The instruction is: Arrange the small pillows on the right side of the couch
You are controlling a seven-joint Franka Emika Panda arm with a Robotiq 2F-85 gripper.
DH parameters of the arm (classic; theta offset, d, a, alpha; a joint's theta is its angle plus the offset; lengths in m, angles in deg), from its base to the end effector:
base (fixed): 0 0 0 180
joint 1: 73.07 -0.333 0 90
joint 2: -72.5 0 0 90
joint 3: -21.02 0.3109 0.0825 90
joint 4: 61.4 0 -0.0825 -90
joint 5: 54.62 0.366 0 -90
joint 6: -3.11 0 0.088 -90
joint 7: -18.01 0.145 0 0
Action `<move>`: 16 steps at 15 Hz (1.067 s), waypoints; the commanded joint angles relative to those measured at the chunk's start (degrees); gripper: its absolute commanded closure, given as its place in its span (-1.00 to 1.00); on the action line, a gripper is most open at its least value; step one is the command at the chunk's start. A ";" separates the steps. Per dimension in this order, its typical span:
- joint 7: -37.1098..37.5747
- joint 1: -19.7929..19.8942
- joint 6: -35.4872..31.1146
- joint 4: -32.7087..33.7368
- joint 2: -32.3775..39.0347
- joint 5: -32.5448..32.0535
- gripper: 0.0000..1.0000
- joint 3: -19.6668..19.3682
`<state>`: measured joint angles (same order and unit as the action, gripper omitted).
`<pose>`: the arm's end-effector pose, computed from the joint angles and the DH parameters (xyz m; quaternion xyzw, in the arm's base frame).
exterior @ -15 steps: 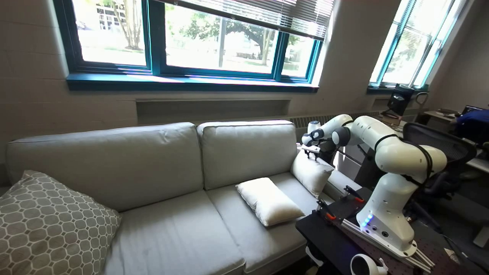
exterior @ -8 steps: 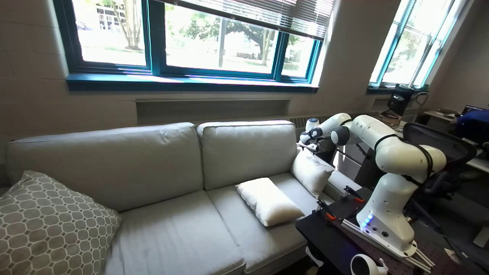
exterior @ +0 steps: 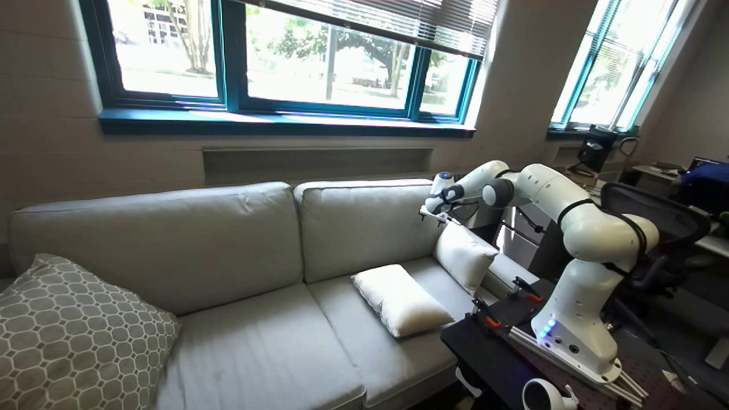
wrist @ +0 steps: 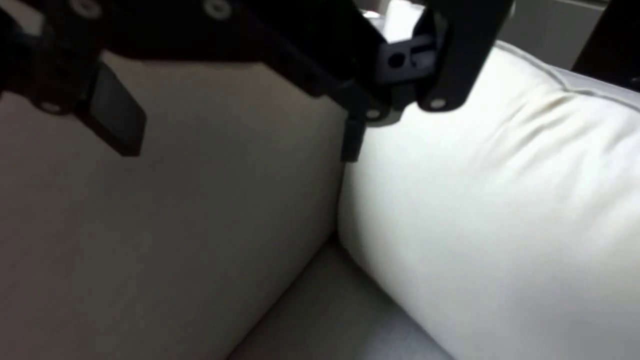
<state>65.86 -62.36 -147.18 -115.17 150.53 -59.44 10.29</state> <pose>0.7474 -0.2287 0.0326 0.8686 -0.4548 0.1863 0.0636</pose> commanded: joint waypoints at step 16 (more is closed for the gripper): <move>-17.34 -3.27 -2.68 4.04 7.44 0.82 -1.00 1.89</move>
<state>55.81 -64.11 -149.55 -115.39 153.39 -60.09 11.30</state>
